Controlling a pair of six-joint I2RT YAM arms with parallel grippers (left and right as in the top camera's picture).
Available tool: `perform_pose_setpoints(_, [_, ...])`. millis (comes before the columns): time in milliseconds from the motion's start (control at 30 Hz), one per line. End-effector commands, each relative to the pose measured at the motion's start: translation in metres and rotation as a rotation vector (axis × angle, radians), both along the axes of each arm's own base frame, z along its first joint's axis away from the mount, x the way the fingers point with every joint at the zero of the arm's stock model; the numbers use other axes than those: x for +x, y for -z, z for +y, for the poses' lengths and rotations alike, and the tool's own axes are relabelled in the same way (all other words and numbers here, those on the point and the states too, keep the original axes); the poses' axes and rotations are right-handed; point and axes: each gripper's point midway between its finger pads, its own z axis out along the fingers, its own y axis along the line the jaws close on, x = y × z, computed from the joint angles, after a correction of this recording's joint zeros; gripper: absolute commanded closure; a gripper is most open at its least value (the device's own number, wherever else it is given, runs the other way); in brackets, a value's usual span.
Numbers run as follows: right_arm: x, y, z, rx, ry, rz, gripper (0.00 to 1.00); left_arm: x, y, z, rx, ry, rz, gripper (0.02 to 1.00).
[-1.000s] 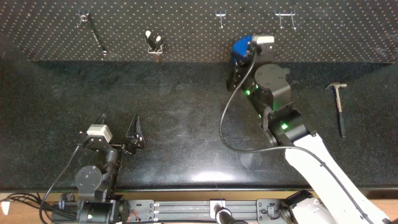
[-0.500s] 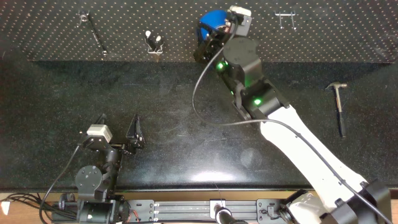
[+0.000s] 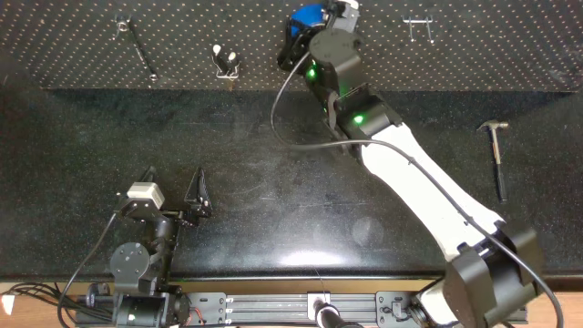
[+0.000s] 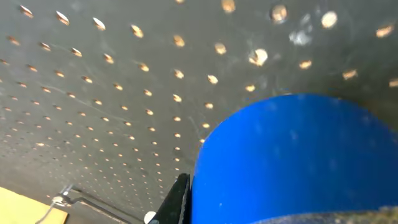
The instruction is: Place Tools Onto Pegboard
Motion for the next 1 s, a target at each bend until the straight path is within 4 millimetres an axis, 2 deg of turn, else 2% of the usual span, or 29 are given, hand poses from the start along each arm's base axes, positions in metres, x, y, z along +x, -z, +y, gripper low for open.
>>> perform_pose_setpoints(33, [0.006,-0.006,-0.01,-0.003,0.041,0.006,0.925,-0.001,0.0,-0.002,0.0,0.014,-0.001,0.025])
perform_pose_setpoints(467, [0.014,0.001,-0.008,-0.024,0.041,-0.012,0.923,-0.001,0.0,-0.002,0.0,0.014,-0.001,0.023])
perform_pose_setpoints(533, [0.014,0.001,-0.008,-0.024,0.041,-0.012,0.831,-0.001,0.0,-0.002,0.0,0.014,-0.001,0.023])
perform_pose_setpoints(567, [0.014,0.001,-0.008,-0.024,0.041,-0.012,0.724,-0.001,0.0,-0.002,0.0,0.014,-0.001,0.023])
perform_pose_setpoints(600, [0.014,0.001,-0.008,-0.024,0.04,-0.012,0.684,-0.001,0.0,-0.002,0.0,0.014,-0.001,0.023])
perform_pose_setpoints(667, [0.014,0.001,-0.008,-0.024,0.039,-0.011,0.682,-0.001,0.0,-0.002,0.0,0.014,-0.001,0.023])
perform_pose_setpoints(733, [0.007,0.001,-0.006,-0.026,0.007,0.011,0.682,-0.001,0.0,-0.002,0.0,0.014,-0.001,0.023])
perform_pose_setpoints(833, [-0.016,0.002,-0.017,-0.067,-0.003,0.095,0.684,-0.001,0.0,-0.002,0.0,0.014,-0.001,0.023])
perform_pose_setpoints(933, [-0.045,-0.005,-0.012,-0.037,-0.107,0.162,0.682,-0.001,0.0,-0.002,0.0,0.014,-0.001,0.023])
perform_pose_setpoints(1000, [-0.043,-0.01,-0.017,-0.025,-0.103,0.154,0.687,-0.001,0.0,-0.002,0.0,0.014,-0.001,0.023])
